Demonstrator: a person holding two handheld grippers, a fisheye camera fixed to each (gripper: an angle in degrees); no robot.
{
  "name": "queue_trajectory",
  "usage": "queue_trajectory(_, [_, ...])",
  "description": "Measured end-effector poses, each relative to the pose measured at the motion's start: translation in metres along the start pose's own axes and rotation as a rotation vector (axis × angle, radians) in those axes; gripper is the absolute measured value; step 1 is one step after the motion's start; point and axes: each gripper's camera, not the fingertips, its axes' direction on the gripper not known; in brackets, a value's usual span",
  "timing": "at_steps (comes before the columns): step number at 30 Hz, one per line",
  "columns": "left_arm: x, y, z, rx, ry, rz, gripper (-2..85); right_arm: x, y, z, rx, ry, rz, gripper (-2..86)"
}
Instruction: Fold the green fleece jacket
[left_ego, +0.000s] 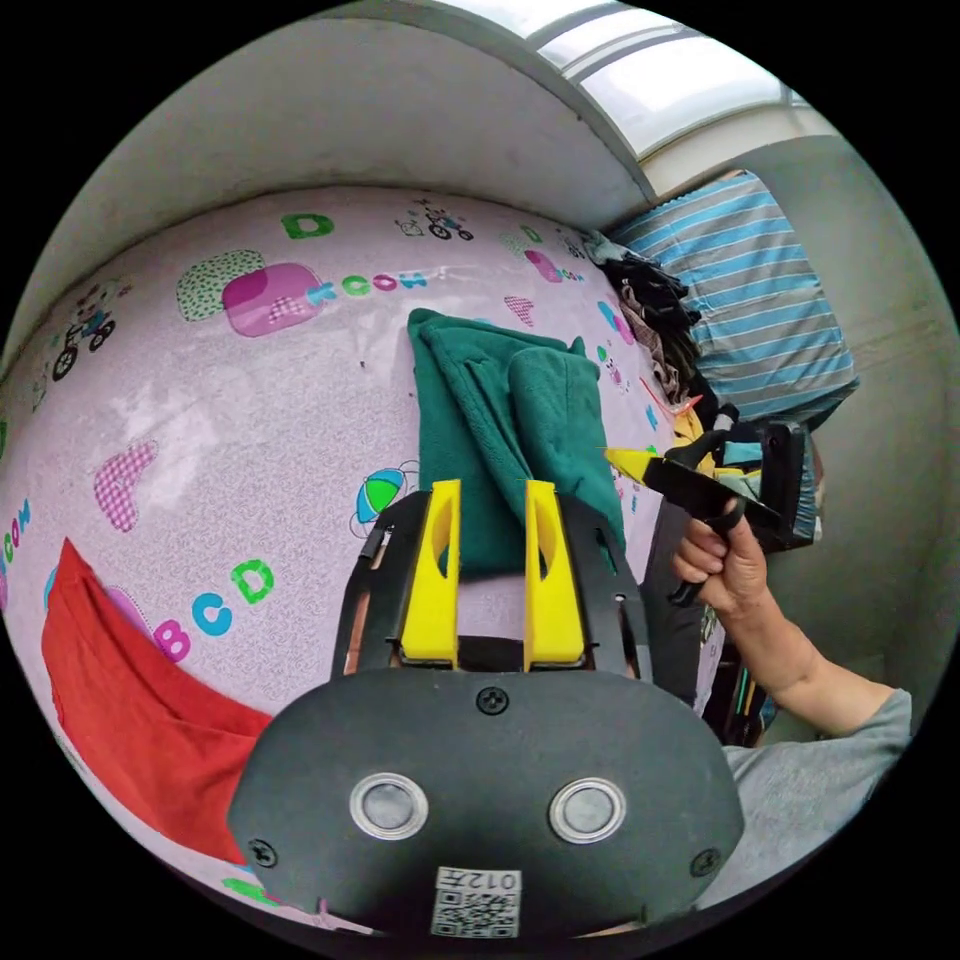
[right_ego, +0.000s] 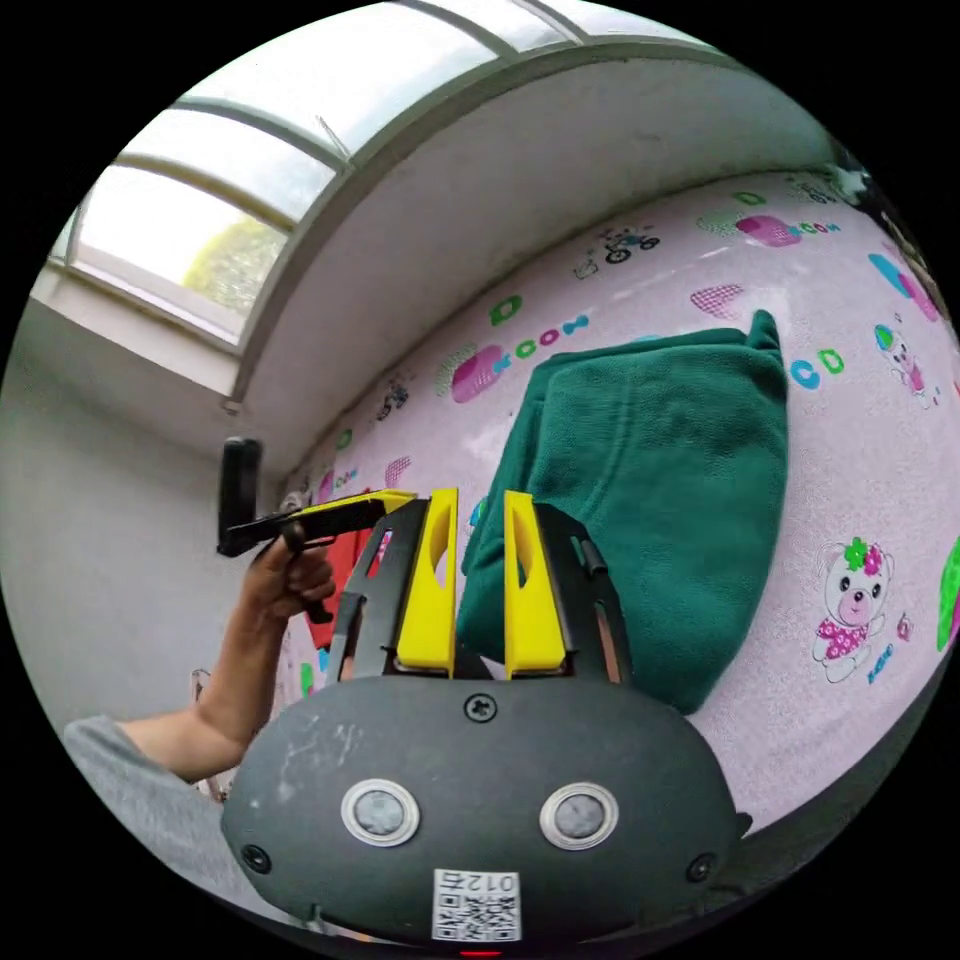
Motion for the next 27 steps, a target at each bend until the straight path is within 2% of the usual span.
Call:
queue_trajectory(5, [0.019,-0.033,0.031,-0.117,0.072,0.028,12.9,0.077,0.033,-0.045,0.015,0.154,0.106,9.5])
queue_trajectory(11, [0.041,-0.054,0.046,-0.159,0.093,0.034,13.4,0.101,0.06,-0.042,0.006,0.138,0.079,9.0])
queue_trajectory(18, [0.069,-0.081,0.084,-0.288,-0.079,0.044,12.0,0.109,0.045,-0.014,-0.03,0.137,0.068,9.8])
queue_trajectory(24, [0.076,-0.085,0.089,-0.261,-0.01,0.059,6.5,0.122,0.036,-0.017,-0.024,0.123,0.075,9.5])
queue_trajectory(27, [0.106,-0.089,0.072,-0.22,-0.037,0.171,3.7,0.132,0.028,-0.021,-0.024,0.094,0.093,9.3])
